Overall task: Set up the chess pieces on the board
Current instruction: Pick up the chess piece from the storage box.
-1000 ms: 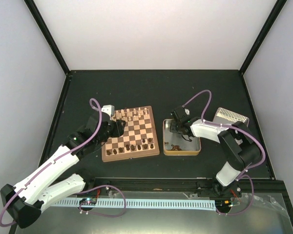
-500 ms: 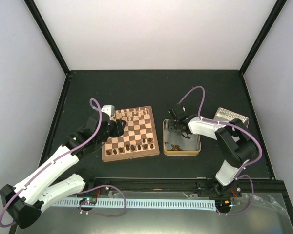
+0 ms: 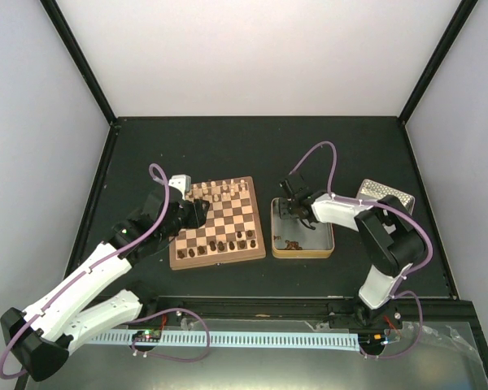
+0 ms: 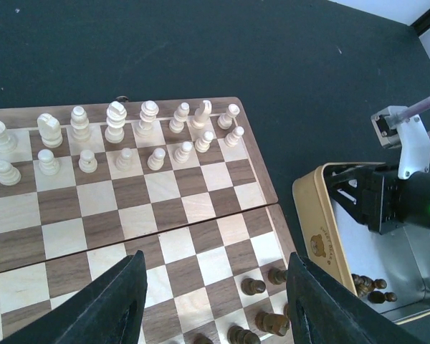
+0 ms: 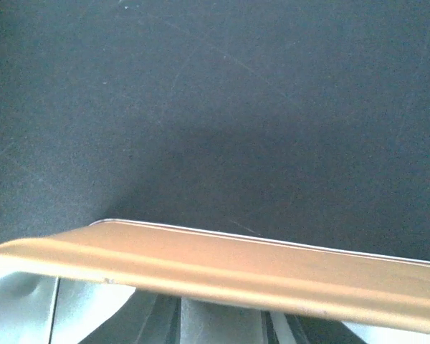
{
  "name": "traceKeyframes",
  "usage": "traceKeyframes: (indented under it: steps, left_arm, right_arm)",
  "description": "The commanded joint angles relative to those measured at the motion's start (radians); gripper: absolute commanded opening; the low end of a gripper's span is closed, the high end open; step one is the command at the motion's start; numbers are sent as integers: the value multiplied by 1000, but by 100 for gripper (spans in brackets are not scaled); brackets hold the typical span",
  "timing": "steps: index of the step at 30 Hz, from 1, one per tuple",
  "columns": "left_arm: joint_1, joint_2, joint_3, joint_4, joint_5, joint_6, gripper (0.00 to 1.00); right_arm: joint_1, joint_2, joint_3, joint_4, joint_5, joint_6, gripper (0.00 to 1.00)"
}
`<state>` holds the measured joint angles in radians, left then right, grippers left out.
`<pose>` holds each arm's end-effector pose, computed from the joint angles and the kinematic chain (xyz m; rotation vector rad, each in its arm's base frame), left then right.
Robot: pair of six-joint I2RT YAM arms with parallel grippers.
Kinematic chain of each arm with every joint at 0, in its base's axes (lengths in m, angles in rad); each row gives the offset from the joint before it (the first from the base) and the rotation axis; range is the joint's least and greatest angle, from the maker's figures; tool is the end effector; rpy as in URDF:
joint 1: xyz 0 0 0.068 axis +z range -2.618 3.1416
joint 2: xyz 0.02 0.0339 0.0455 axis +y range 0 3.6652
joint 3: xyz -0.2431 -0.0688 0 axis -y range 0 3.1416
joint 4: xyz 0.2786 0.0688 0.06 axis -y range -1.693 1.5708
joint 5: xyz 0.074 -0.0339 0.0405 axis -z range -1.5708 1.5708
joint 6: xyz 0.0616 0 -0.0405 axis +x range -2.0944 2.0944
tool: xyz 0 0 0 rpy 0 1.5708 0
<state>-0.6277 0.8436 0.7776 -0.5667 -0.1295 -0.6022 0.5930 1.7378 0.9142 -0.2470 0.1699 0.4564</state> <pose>0.2064 -0.1400 0.2567 -0.0452 2.2507 -0.5387 0.3030 0.1916 0.0714 -0.1221 2.6200 0.1423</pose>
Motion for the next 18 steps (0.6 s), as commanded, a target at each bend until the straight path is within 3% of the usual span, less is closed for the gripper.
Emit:
traceKeyframes:
  steps: [1, 8, 13, 18]
  left_arm:
    - [7, -9, 13, 35, 13, 15, 55]
    - [8, -11, 7, 42, 17, 15, 55]
    - [8, -8, 6, 45, 27, 15, 55]
    - [10, -8, 9, 46, 29, 16, 55]
  right_arm:
    - [-1, -33, -38, -5, -34, -1, 21]
    - [4, -71, -35, -202, -35, 114, 22]
    - [4, -50, -17, -227, -20, 95, 43]
    - [4, -1, 38, -252, 23, 37, 47]
